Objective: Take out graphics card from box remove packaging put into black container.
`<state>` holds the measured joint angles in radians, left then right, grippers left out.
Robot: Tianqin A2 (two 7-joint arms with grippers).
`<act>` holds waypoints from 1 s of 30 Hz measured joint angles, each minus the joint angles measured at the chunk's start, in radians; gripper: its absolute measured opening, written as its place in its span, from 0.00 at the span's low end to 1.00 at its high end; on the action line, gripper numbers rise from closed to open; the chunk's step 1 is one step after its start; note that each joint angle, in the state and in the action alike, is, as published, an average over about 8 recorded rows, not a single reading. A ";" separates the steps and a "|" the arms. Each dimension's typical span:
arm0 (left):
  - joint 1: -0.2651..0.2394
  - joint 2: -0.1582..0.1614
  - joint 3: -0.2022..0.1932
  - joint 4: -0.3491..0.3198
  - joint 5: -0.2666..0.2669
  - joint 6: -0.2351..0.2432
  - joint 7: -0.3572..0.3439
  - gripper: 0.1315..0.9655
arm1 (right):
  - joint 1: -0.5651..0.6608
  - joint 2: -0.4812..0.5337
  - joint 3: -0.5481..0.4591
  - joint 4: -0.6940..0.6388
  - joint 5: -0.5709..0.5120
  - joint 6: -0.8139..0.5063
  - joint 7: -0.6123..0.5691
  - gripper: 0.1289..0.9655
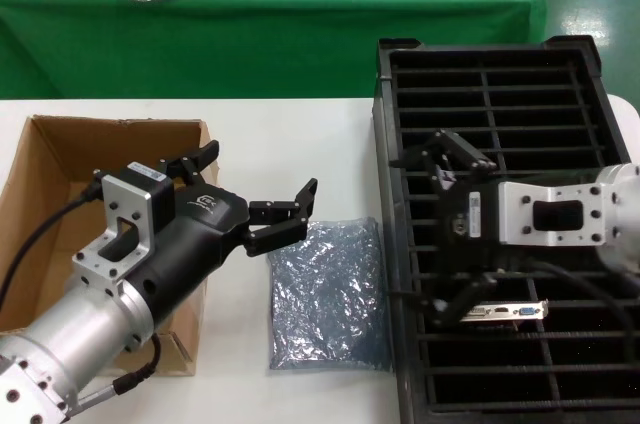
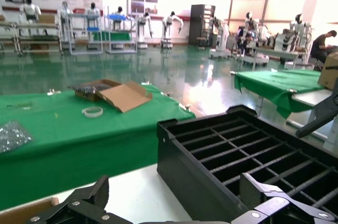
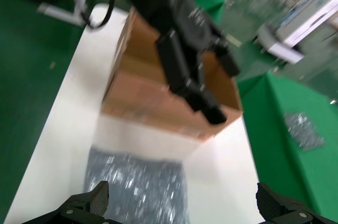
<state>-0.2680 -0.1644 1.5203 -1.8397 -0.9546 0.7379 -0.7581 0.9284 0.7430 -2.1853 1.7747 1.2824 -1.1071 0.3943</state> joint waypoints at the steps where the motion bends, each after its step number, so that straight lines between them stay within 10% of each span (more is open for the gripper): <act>1: 0.005 -0.002 0.001 0.004 -0.015 -0.013 0.013 0.80 | -0.016 -0.008 0.010 -0.003 0.009 0.019 -0.007 1.00; 30: 0.142 -0.072 0.042 0.126 -0.446 -0.389 0.399 1.00 | -0.491 -0.234 0.309 -0.092 0.273 0.584 -0.208 1.00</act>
<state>-0.1264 -0.2359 1.5624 -1.7132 -1.4002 0.3490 -0.3587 0.4377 0.5092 -1.8764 1.6825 1.5556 -0.5227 0.1864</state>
